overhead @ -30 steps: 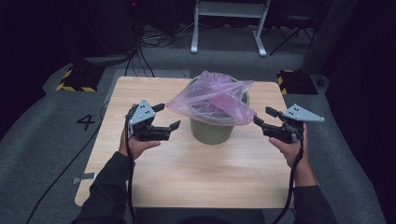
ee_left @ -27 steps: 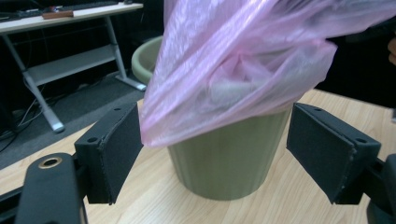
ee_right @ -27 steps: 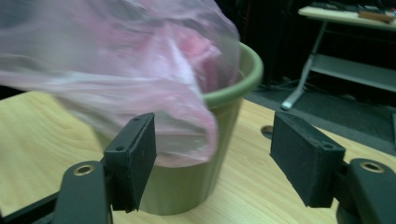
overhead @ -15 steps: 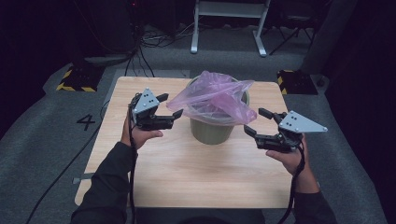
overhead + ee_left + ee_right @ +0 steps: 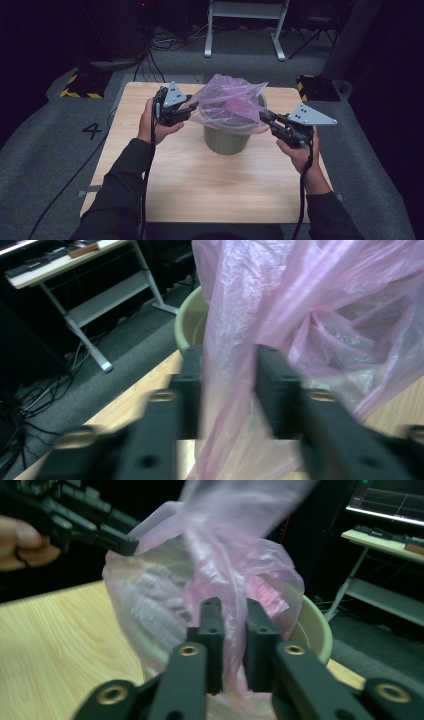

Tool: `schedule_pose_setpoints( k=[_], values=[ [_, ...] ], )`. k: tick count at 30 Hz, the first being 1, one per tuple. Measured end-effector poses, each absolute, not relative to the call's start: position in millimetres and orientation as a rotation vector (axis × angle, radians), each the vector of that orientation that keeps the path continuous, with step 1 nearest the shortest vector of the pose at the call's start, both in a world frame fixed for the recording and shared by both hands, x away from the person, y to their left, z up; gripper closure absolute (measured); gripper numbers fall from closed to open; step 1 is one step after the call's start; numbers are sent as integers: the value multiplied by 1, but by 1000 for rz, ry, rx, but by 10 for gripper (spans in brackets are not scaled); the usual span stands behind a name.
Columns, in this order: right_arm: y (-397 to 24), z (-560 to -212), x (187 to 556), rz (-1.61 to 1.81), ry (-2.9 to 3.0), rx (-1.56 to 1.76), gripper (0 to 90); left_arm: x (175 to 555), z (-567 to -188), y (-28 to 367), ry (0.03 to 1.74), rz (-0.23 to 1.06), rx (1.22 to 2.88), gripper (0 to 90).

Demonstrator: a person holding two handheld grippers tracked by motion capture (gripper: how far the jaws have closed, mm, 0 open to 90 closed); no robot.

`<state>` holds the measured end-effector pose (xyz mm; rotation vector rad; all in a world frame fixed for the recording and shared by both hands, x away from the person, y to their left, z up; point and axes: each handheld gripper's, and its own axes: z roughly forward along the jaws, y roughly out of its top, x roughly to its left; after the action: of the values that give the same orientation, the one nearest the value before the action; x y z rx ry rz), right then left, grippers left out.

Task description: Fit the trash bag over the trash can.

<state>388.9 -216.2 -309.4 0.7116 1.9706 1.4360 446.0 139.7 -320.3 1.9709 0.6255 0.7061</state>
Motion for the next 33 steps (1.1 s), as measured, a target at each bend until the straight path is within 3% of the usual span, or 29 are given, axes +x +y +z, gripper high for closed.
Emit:
schedule_pose_setpoints(
  k=[1,2,3,4,10,33],
  values=[
    [-216,-309,389,1436,1971,712,845,446,-320,140,626,706,1971,781],
    [-218,-309,391,1451,1964,728,858,448,-321,139,618,702,1979,781],
    [-222,-310,396,1468,1947,766,877,450,-321,140,618,706,1983,889],
    [-225,-310,400,1482,1936,789,886,455,-322,141,628,674,1980,897],
    [-242,-314,427,1496,1880,966,898,476,-326,150,718,582,1935,899],
    [-280,-361,514,1357,1855,1412,900,529,-375,160,974,468,1922,900]
  ],
)
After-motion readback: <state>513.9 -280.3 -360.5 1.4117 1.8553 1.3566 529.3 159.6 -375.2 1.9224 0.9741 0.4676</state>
